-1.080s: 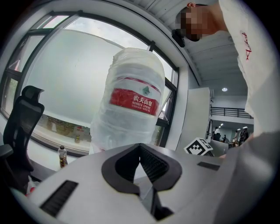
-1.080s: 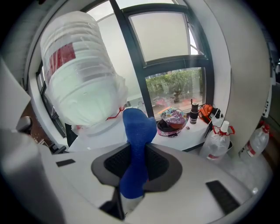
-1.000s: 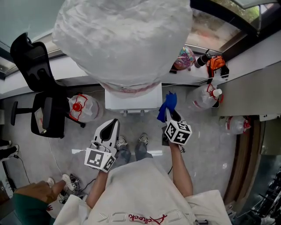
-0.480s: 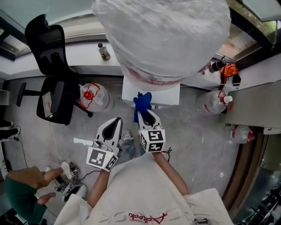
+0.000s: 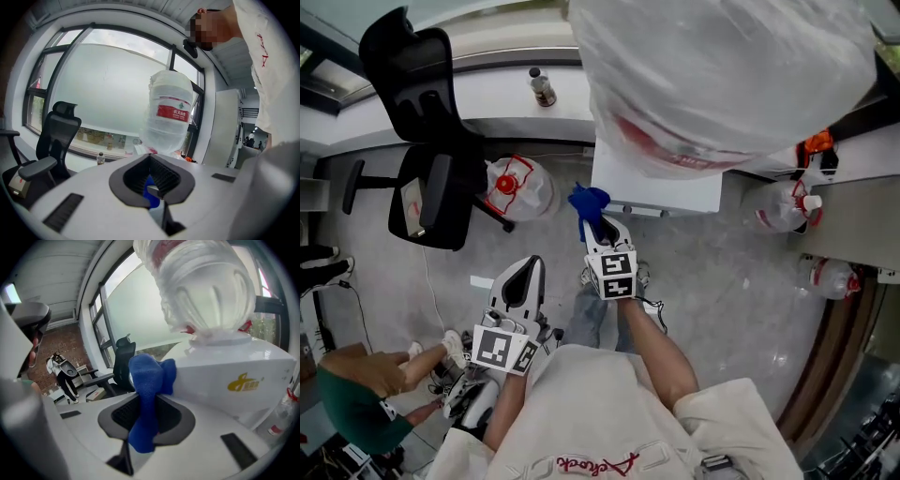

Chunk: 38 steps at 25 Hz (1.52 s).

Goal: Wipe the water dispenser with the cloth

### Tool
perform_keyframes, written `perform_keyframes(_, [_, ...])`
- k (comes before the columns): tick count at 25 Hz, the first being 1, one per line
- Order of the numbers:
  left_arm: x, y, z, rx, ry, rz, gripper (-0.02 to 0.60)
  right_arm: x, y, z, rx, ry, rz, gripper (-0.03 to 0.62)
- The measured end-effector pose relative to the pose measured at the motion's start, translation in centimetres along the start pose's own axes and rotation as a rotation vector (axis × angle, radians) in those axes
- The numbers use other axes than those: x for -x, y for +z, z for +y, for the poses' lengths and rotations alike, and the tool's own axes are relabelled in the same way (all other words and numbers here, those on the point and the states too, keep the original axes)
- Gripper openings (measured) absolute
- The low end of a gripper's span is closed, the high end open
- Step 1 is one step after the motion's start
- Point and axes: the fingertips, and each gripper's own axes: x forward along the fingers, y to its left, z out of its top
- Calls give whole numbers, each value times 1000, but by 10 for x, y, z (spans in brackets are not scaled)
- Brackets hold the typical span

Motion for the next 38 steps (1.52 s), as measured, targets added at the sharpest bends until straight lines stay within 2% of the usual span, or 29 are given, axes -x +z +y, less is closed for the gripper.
perform_keyframes(5, [0,-5,0,-9,-14,16,11,21,-5,-45,47,-84,-6,97])
perform_keyframes(20, [-65,-15,-96,-36,-214,36,11,127,-19,-188,-84,-348,-66,97])
perform_keyframes(28, [-88,-19,-127,-37,-254,48,11,171,-26,-246,-151,-466,-81,97])
perform_keyframes(34, [-94,-11,-141,-35,-273,26,11,194,-1,-261,-154,-506,-130,97])
perform_keyframes(38, [-87,-6,-134,-32,-258,6,11,187,19,-247,-137,-485,-158,97])
